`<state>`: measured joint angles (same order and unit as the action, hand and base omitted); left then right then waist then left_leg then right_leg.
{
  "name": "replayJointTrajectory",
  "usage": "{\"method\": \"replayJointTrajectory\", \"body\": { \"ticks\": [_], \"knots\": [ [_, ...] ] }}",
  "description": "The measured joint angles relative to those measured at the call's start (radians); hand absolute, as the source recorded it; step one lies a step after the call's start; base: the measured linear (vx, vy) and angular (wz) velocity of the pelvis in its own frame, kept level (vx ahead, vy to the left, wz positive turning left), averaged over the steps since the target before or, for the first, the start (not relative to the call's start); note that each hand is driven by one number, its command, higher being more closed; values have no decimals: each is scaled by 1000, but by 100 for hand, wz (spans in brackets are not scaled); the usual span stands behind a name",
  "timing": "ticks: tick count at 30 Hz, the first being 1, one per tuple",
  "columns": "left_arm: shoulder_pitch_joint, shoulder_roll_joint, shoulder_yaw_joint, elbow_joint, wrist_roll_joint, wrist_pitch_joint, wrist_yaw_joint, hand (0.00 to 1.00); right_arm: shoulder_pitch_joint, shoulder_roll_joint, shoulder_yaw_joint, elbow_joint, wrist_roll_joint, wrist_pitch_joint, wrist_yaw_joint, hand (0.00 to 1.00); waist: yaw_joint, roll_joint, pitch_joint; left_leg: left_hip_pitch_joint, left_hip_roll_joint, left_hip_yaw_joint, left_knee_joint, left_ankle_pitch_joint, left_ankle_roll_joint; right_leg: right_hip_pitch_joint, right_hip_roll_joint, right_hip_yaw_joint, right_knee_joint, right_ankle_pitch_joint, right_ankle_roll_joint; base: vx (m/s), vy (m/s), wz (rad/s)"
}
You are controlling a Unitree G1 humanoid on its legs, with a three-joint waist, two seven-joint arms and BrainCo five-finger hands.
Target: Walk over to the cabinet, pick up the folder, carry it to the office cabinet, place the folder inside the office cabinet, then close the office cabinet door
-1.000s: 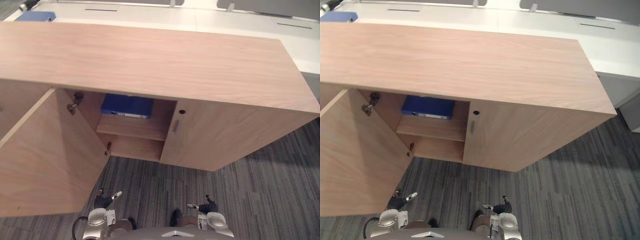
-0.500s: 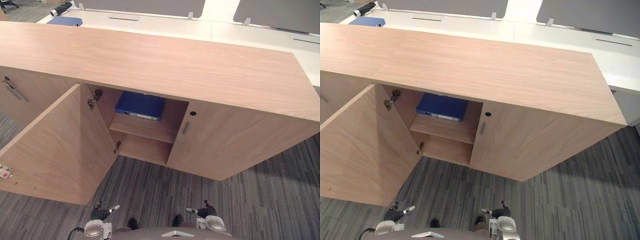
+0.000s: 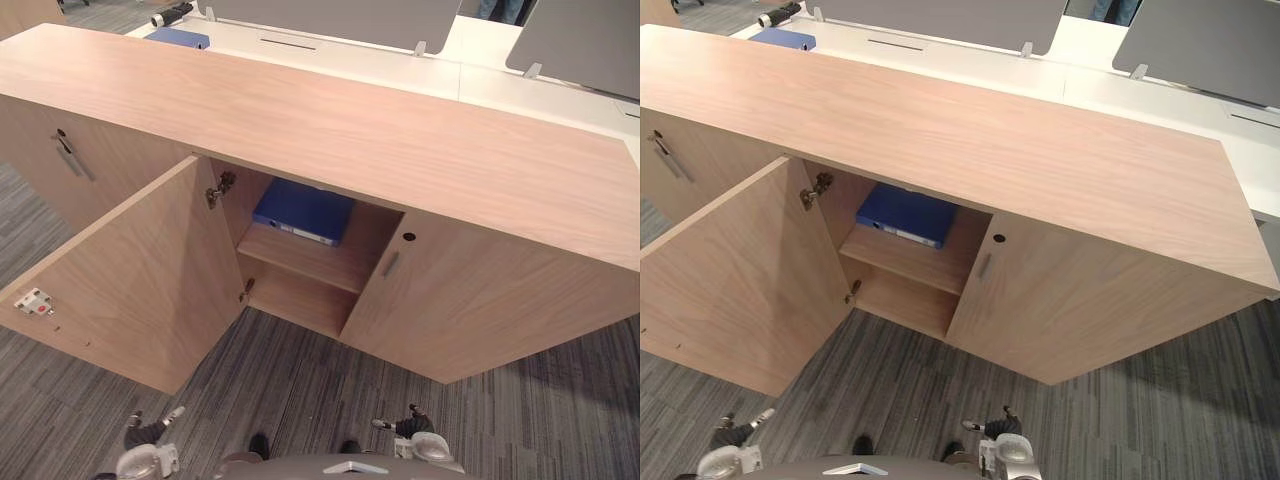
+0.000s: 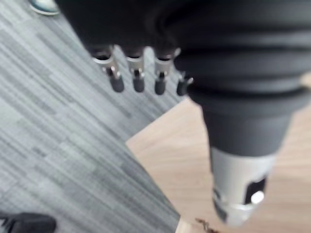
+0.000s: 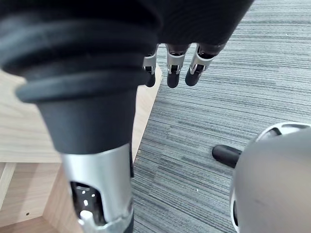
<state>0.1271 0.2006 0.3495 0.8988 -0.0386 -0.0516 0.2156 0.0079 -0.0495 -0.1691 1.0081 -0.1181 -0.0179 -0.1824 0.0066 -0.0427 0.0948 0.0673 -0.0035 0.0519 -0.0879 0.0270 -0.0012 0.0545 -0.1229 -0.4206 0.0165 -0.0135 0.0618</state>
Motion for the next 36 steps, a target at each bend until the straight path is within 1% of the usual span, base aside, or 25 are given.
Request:
{"method": "replayJointTrajectory", "body": {
  "ticks": [4,5,6,9,13,14,22,32,35,36],
  "knots": [
    [-33,82,22,-64,-7,-12,-1,0,-10,-13,3,-1,-5,0,1,0,9,-8,4,0,1,1,0,-4,-3,0,3,6,-2,0,-2,0,0,0],
    [-43,92,30,-64,-8,-13,-1,0,-10,-16,5,-1,-5,0,1,0,11,-8,4,1,1,1,0,-5,-4,1,4,8,-2,0,-3,21,1,-3],
    [-61,123,46,-64,-13,-15,-1,0,-13,-23,10,-1,-5,-1,1,0,12,-8,4,3,2,3,0,-7,-4,2,6,13,-2,1,-4,15,0,-3],
    [-82,181,48,-65,-19,-18,-1,0,-12,-34,20,-1,-5,-1,2,0,13,-8,4,6,6,8,0,-11,-5,2,12,28,-1,5,-5,9,-3,-6],
    [-107,263,49,-67,-20,-23,-4,0,-7,-43,47,-1,-5,-2,5,0,24,-14,7,18,18,28,0,-19,-13,1,24,61,-1,5,-7,3,-11,-14],
    [-110,271,49,-67,-20,-25,-4,0,-7,-43,47,-1,-5,-3,6,0,24,-14,7,18,19,28,0,-19,-13,1,25,63,-1,5,-7,-1,-19,-7],
    [-116,292,50,-65,-18,-25,-4,0,8,-49,47,-1,-6,-5,6,0,29,-15,6,22,21,34,0,-23,-14,-1,29,112,1,5,-7,-1,-2,-1],
    [-114,291,62,-65,-18,-25,-3,0,19,-60,48,-1,-6,-5,6,0,42,-21,3,24,21,32,0,-22,-13,1,29,117,1,5,-7,0,0,0],
    [-101,276,57,-64,-17,-25,-5,0,19,-61,48,-1,-6,-5,6,0,43,-22,2,26,20,31,0,-22,-13,2,29,125,1,5,-7,0,0,0],
    [-94,256,57,-62,-16,-25,-6,0,20,-61,48,0,-7,-4,7,0,43,-22,2,27,19,31,0,-22,-13,4,29,132,1,5,-7,0,0,0]
  ]
}}
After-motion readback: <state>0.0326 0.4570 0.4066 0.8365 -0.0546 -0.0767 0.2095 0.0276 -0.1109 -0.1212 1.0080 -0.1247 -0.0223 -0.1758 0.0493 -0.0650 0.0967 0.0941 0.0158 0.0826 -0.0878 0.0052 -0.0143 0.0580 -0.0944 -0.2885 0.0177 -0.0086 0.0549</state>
